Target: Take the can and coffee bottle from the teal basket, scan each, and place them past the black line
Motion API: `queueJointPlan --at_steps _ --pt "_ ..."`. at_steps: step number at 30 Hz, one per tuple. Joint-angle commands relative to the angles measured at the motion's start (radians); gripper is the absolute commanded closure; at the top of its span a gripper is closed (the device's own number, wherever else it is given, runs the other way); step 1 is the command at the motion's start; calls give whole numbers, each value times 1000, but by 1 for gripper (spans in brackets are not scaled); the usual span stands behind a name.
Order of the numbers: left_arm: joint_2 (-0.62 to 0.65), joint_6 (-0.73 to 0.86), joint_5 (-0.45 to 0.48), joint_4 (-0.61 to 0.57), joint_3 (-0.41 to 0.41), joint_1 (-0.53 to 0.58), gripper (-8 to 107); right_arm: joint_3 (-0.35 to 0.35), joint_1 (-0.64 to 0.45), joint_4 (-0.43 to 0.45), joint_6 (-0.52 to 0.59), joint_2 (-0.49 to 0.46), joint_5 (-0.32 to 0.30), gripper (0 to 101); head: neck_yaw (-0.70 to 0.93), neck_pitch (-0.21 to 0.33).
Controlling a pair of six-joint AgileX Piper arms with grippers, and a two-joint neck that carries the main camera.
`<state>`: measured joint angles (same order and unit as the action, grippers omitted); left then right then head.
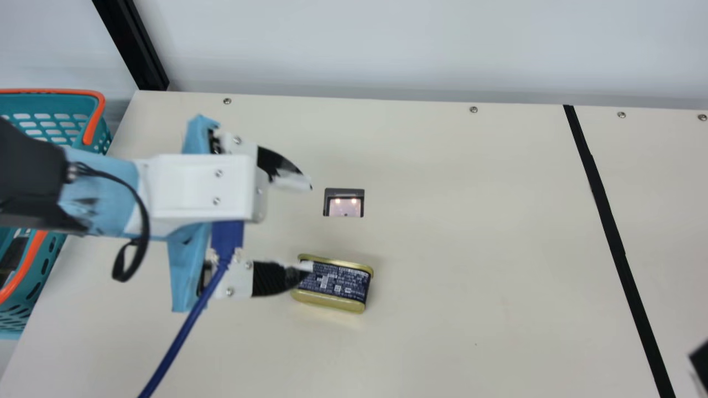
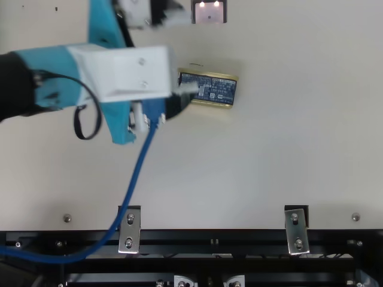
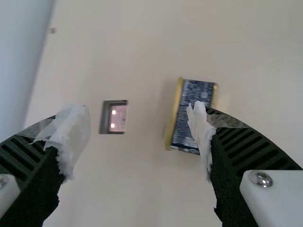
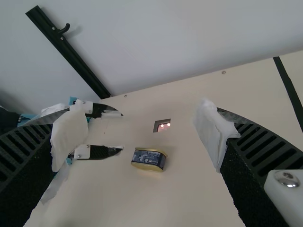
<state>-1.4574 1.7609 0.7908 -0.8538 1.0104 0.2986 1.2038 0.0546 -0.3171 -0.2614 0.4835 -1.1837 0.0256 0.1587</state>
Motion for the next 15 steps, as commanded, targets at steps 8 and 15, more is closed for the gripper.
queueJointPlan --at_steps 8,15 --pt "124 276 -208 -374 -73 -83 9 0 190 127 -41 176 101 0 -3 2" --pt "265 334 -293 -459 -96 -96 9 -3 254 110 -18 317 131 0 -3 2"
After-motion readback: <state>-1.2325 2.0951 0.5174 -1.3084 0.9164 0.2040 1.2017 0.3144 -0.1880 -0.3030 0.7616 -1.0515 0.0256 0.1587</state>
